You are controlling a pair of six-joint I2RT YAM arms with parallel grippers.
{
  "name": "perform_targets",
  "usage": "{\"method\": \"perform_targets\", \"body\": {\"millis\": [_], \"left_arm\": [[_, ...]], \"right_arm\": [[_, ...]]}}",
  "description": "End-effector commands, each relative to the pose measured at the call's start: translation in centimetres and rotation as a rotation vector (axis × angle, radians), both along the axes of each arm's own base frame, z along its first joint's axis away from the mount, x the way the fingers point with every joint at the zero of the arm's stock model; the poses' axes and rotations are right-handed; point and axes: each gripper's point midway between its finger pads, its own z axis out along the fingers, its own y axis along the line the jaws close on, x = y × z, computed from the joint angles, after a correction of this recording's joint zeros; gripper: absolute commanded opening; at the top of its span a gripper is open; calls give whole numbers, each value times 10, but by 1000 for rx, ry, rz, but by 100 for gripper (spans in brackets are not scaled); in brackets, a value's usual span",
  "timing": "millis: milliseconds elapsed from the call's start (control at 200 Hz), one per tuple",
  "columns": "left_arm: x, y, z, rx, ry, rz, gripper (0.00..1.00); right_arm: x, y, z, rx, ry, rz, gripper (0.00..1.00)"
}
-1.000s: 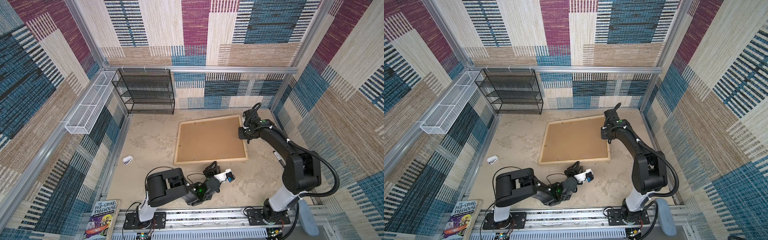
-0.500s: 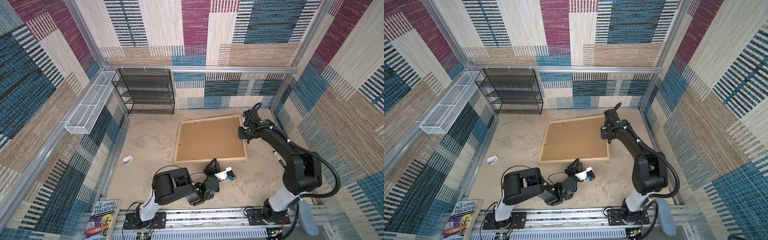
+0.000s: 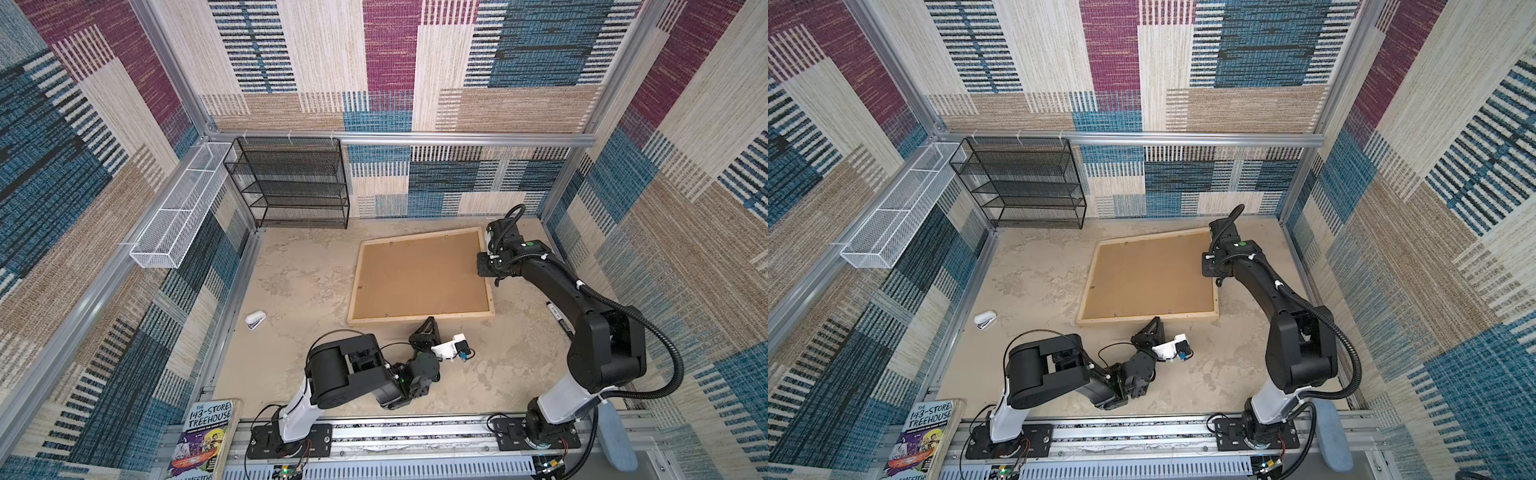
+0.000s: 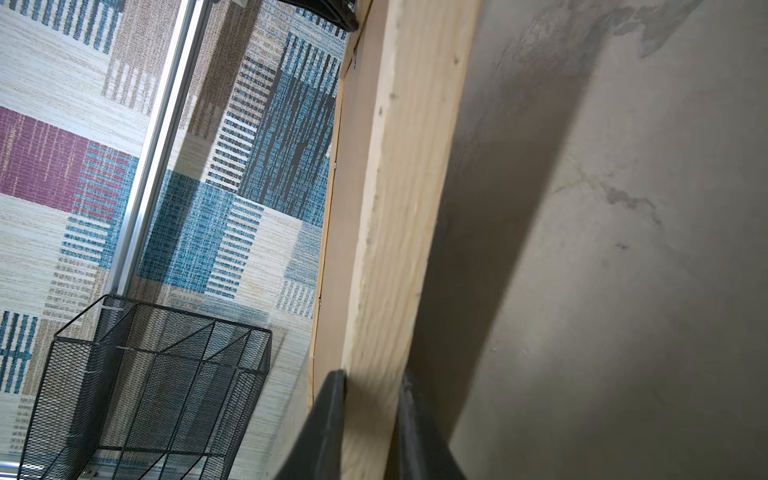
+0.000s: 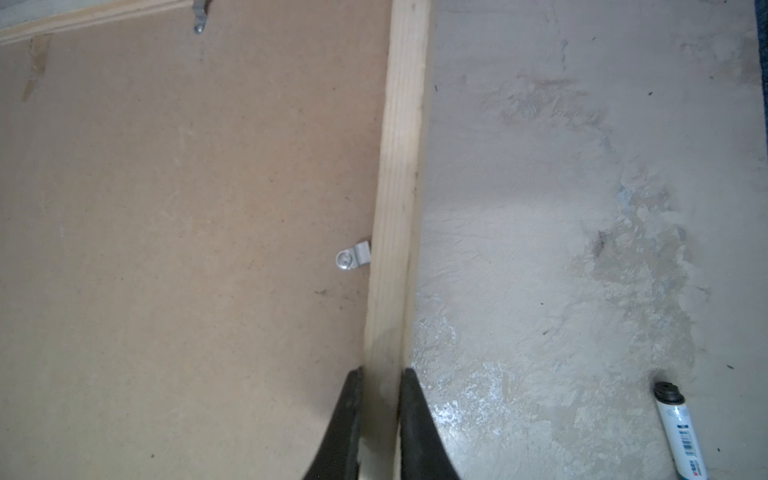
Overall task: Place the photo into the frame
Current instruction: 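Grip the frame edge nearest the robot with the left gripper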
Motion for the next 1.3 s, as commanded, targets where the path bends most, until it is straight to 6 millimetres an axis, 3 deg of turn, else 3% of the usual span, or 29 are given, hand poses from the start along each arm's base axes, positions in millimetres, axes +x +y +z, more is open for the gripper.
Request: {"method": "perform_targets", "body": {"millis": [0,185,391,961,1297], "left_arm": [[7,9,20,-111,-35,76,19],[7,12,28,-130,-40,92,18],[8,10,25,-119,-40,91,32],[21,12,18,-111,-36,100,41],[20,15,26,-117,-45,108,22]], "right_arm": [[-4,8,0,33,9,27,7],[-5,9,1,41,0,36,16],[-5,13,0,59,-1,53,8],[-11,18,7,78,-8,84,6],[-9,15,6,69,-13,69,11]]}}
